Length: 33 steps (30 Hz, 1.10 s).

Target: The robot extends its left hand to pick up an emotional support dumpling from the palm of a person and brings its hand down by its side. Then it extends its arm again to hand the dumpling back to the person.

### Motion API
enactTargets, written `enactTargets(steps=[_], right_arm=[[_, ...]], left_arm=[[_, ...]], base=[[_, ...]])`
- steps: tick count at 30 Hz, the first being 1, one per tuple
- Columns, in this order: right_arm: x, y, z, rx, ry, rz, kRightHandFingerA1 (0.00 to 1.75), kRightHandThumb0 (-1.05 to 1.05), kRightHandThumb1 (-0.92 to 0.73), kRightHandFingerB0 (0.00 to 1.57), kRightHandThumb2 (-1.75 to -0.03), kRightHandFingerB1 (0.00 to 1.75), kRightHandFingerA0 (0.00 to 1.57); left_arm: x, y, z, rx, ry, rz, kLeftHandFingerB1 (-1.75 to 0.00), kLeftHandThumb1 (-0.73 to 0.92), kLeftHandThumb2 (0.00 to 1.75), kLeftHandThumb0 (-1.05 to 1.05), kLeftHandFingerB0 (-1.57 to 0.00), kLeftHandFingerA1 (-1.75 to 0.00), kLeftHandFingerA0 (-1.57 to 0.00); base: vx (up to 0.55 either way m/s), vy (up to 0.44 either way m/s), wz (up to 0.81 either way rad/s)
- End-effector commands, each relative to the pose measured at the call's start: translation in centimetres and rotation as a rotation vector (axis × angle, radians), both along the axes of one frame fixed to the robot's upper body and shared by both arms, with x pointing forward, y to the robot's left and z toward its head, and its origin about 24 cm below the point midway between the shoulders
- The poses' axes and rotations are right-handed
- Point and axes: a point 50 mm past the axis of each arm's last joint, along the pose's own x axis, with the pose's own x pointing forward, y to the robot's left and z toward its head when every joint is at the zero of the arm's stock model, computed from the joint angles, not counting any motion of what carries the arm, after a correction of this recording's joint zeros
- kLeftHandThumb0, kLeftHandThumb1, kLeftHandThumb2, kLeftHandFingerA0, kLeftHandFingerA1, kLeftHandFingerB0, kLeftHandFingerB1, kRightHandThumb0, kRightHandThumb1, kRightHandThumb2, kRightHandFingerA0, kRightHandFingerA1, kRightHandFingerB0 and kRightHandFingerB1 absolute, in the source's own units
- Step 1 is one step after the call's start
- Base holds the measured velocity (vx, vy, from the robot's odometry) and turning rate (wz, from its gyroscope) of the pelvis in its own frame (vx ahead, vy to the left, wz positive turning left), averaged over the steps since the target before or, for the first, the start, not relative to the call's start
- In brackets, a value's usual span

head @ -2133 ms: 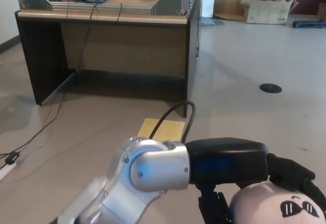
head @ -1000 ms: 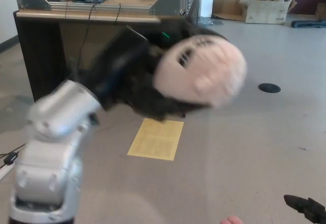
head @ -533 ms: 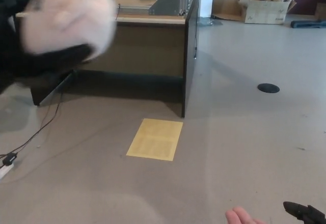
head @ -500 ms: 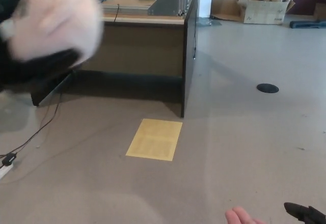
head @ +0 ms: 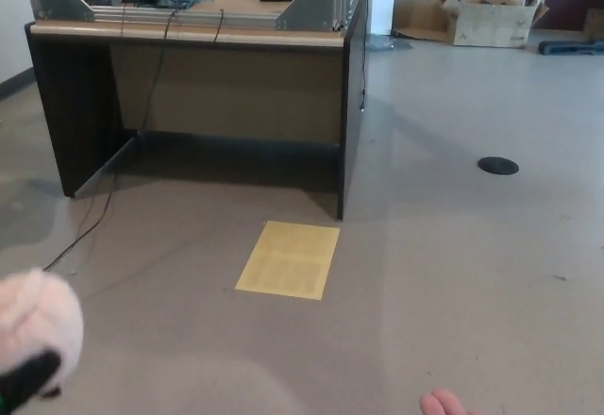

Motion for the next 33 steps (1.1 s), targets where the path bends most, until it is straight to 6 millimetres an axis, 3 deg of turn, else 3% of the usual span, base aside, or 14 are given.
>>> enactTargets(steps=[1,9,15,29,30,31,32,33], right_arm=[[-2.1,-1.2,-1.2,0.013,0.028,-0.040,0.50,-0.32,-0.62,0.37,-0.60,0.34,0.75],[-3.8,-1.4,-2.3,0.014,0.060,-0.041,0.53,-0.34,-0.62,0.36,-0.60,0.34,0.77],[-3.8,-1.3,-2.5,0.029,0.062,-0.051,0.53,-0.31,-0.61,0.36,-0.59,0.34,0.75],[-3.9,-1.6,-2.3,-0.013,0.055,-0.056,0.51,-0.32,-0.61,0.37,-0.59,0.34,0.75],[-3.8,-1.6,-2.3,-0.001,0.053,-0.058,0.58,-0.40,-0.50,0.33,-0.72,0.43,0.66],[-3.8,-1.6,-2.3,0.004,0.052,-0.058,0.58,-0.40,-0.50,0.33,-0.72,0.43,0.66],[-3.7,-1.6,-2.2,0.002,0.052,-0.060,0.49,-0.32,-0.61,0.37,-0.59,0.34,0.71],[-3.7,-1.6,-2.2,0.002,0.052,-0.061,0.49,-0.32,-0.61,0.37,-0.59,0.34,0.71]], left_arm=[[-3.3,1.4,-6.4,0.137,0.096,0.118,-0.86,0.79,0.65,-0.03,-0.85,-1.30,-0.95],[-5.6,2.3,-11.1,0.160,0.254,0.154,-0.84,0.80,0.67,0.05,-0.86,-1.28,-0.98],[-5.6,2.7,-11.6,0.226,0.273,0.154,-0.82,0.81,0.67,0.05,-0.86,-1.29,-0.96],[-5.2,3.1,-11.9,0.175,0.283,0.156,-0.82,0.80,0.68,0.04,-0.88,-1.28,-0.96],[-5.0,3.1,-11.8,0.176,0.276,0.158,-0.83,0.80,0.68,0.03,-0.88,-1.28,-0.96],[-5.0,3.1,-11.8,0.178,0.272,0.159,-0.83,0.80,0.68,0.03,-0.88,-1.28,-0.96],[-4.9,3.1,-11.8,0.179,0.264,0.156,-0.83,0.80,0.68,0.04,-0.87,-1.28,-0.96],[-4.9,3.1,-11.8,0.180,0.262,0.155,-0.83,0.80,0.68,0.04,-0.87,-1.28,-0.96]], base=[[0.00,0.000,0.00],[0.00,0.000,0.00],[0.00,0.000,0.00],[0.00,0.000,0.00],[0.00,0.000,0.00],[0.00,0.000,0.00],[0.00,0.000,0.00],[0.00,0.000,0.00]])
